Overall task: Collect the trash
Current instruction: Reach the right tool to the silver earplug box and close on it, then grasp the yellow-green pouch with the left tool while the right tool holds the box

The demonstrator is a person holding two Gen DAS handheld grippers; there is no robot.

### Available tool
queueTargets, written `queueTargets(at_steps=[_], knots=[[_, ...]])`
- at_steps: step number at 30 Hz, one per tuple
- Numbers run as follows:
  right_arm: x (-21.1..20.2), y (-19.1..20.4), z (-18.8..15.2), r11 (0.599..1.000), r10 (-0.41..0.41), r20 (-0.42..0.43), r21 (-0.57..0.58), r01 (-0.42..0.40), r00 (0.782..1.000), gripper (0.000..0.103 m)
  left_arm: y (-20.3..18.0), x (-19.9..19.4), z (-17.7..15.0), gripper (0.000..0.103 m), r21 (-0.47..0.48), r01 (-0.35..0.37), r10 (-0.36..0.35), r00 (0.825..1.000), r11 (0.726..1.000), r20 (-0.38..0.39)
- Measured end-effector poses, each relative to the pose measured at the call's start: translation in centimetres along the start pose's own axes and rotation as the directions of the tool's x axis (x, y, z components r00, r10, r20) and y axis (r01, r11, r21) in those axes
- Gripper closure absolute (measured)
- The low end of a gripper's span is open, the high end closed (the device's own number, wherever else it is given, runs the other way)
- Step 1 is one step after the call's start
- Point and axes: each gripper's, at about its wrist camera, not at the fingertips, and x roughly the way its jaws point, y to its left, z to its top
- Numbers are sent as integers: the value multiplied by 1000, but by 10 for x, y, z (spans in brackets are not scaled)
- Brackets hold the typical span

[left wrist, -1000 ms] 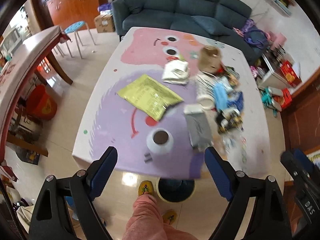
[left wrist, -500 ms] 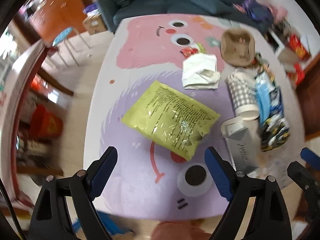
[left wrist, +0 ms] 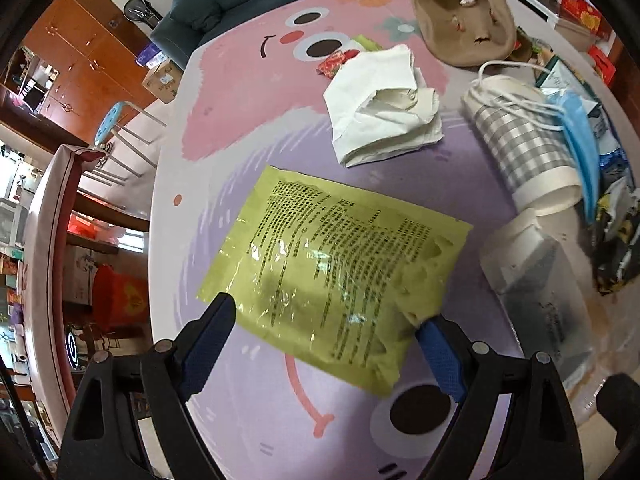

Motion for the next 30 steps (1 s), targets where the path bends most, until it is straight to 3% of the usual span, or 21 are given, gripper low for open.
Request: queueTargets(at_steps=[1, 3, 6, 10, 17, 26, 28, 30], knots=[[2, 0, 0, 1000, -2, -6, -1, 2, 1000, 32, 0, 4, 1, 35, 4, 7, -7, 1000, 1000, -6], [6, 1, 1, 1000, -3, -15, -3, 3, 1000, 32, 3, 11, 4, 72, -6, 26, -26, 999, 1000, -26], [11, 3, 3, 1000, -2, -25, -8, 2, 1000, 32, 17, 21, 3, 95, -68, 80, -84, 994, 995, -70], [19, 7, 8, 1000, -23, -44, -17, 22, 999, 32, 43, 16, 0, 99, -150, 144, -154, 986, 978, -58], [52, 14, 18, 990, -131, -117, -67, 124, 984, 32, 80, -10, -7, 100, -185, 194, -199, 980, 963, -9], [97, 28, 22, 963, -254, -200, -141, 229, 946, 32, 79, -31, -15, 100, -176, 226, -231, 973, 958, -12], [93, 29, 23, 962, -259, -168, -129, 239, 951, 40, 73, -37, -18, 100, -161, 221, -225, 974, 962, -10], [87, 30, 25, 966, -244, -143, -122, 227, 959, 41, 72, -41, -20, 100, -154, 220, -223, 975, 963, -5]])
